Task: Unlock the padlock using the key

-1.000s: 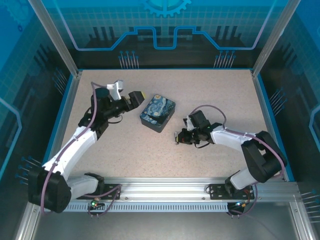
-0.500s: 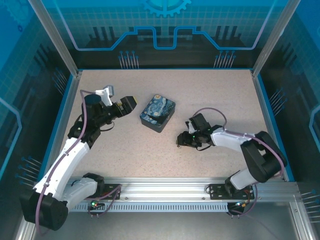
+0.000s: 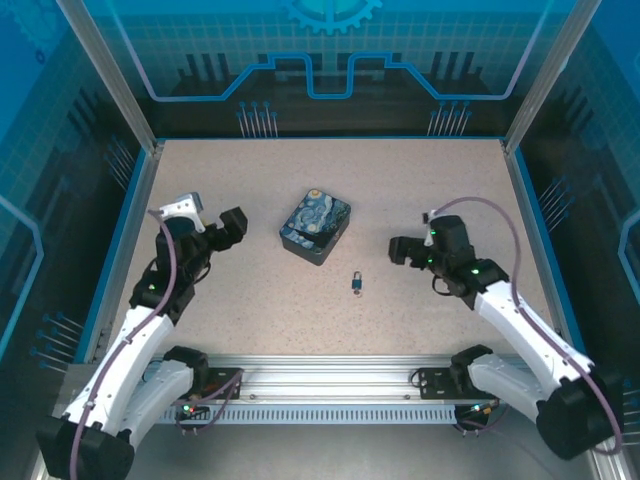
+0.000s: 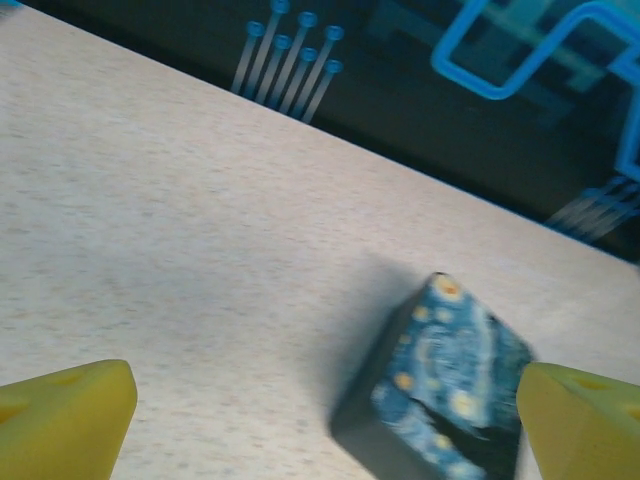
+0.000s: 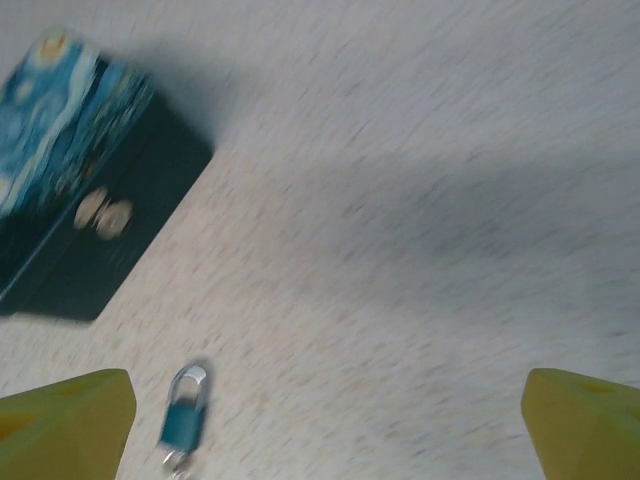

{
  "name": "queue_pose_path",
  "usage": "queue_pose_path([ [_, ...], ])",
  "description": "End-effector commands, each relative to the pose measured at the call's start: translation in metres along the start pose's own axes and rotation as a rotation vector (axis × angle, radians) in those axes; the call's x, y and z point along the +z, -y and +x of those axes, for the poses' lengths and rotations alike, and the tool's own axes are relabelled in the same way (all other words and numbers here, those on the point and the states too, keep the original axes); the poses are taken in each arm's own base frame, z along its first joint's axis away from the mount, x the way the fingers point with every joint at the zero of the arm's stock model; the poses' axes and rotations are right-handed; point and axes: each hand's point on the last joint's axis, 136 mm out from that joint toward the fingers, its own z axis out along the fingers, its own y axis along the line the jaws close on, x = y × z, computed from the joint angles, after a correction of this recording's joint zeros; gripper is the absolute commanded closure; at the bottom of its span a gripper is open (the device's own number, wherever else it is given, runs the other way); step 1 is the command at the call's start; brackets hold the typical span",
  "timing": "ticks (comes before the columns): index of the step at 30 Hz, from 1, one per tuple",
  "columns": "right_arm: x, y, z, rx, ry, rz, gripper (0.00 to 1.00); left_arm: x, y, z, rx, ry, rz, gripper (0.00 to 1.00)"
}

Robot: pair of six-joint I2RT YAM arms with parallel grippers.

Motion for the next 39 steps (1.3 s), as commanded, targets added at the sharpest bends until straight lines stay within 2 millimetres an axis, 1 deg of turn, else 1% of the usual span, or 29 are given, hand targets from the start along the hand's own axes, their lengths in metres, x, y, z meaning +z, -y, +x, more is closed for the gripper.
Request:
queue_pose_path([
  [1,-0.008,0.037,-0.018,-0.038,0.117,0.119,0.0,0.0,-0.026,-0.017,0.139,0.142,-0.129,0.01],
  [3,-0.008,0.052,-0.027,-0.044,0.184,0.159,0.0,0.004,-0.041,-0.011,0.172,0.139,-0.199,0.01],
  [5,-0.002,0.066,-0.03,-0.053,0.231,0.192,0.0,0.009,-0.055,-0.001,0.208,0.119,-0.261,0.01],
  [6,0.004,0.066,-0.032,-0.078,0.259,0.178,0.0,0.011,-0.061,0.005,0.223,0.108,-0.288,0.01],
  [10,0.029,0.08,-0.027,-0.115,0.281,0.203,0.0,0.021,-0.078,0.027,0.254,0.081,-0.332,0.01],
  [12,0.039,0.084,-0.027,-0.133,0.294,0.219,0.0,0.028,-0.083,0.039,0.255,0.072,-0.332,0.01],
  [14,0.05,0.081,-0.03,-0.161,0.335,0.198,0.0,0.037,-0.087,0.051,0.267,0.054,-0.324,0.01],
  [17,0.066,0.08,-0.029,-0.194,0.361,0.18,0.0,0.052,-0.082,0.067,0.299,0.026,-0.266,0.01],
  [19,0.075,0.074,-0.036,-0.229,0.359,0.153,0.0,0.063,-0.078,0.076,0.323,0.002,-0.222,0.01],
  [22,0.084,0.066,-0.042,-0.297,0.359,0.128,0.0,0.075,-0.065,0.08,0.359,-0.018,-0.147,0.01],
  [24,0.088,0.063,-0.042,-0.323,0.386,0.108,0.0,0.081,-0.058,0.078,0.378,0.0,-0.105,0.01],
  [27,0.104,0.071,-0.031,-0.302,0.391,0.092,0.0,0.091,-0.049,0.074,0.404,0.027,-0.053,0.01],
  [28,0.106,0.071,-0.033,-0.308,0.405,0.091,0.0,0.095,-0.045,0.074,0.416,0.033,-0.028,0.01],
  [29,0.108,0.073,-0.032,-0.299,0.36,0.094,0.0,0.098,-0.042,0.073,0.429,0.039,-0.011,0.01],
  [30,0.113,0.076,-0.034,-0.283,0.343,0.097,0.0,0.102,-0.039,0.073,0.442,0.041,0.006,0.01],
  [33,0.112,0.076,-0.034,-0.282,0.337,0.099,0.0,0.113,-0.038,0.073,0.492,0.021,0.018,0.01],
  [34,0.113,0.076,-0.034,-0.284,0.34,0.099,0.0,0.116,-0.039,0.074,0.498,0.037,0.03,0.01],
  [35,0.112,0.076,-0.034,-0.284,0.337,0.1,0.0,0.119,-0.045,0.072,0.482,0.059,0.019,0.01],
  [36,0.113,0.076,-0.033,-0.284,0.339,0.1,0.0,0.119,-0.056,0.071,0.441,0.057,-0.01,0.01],
  [38,0.113,0.076,-0.033,-0.284,0.338,0.099,0.0,0.118,-0.065,0.07,0.375,0.08,0.027,0.01],
  [39,0.113,0.076,-0.034,-0.284,0.338,0.102,0.0,0.12,-0.071,0.074,0.355,0.084,0.025,0.01],
])
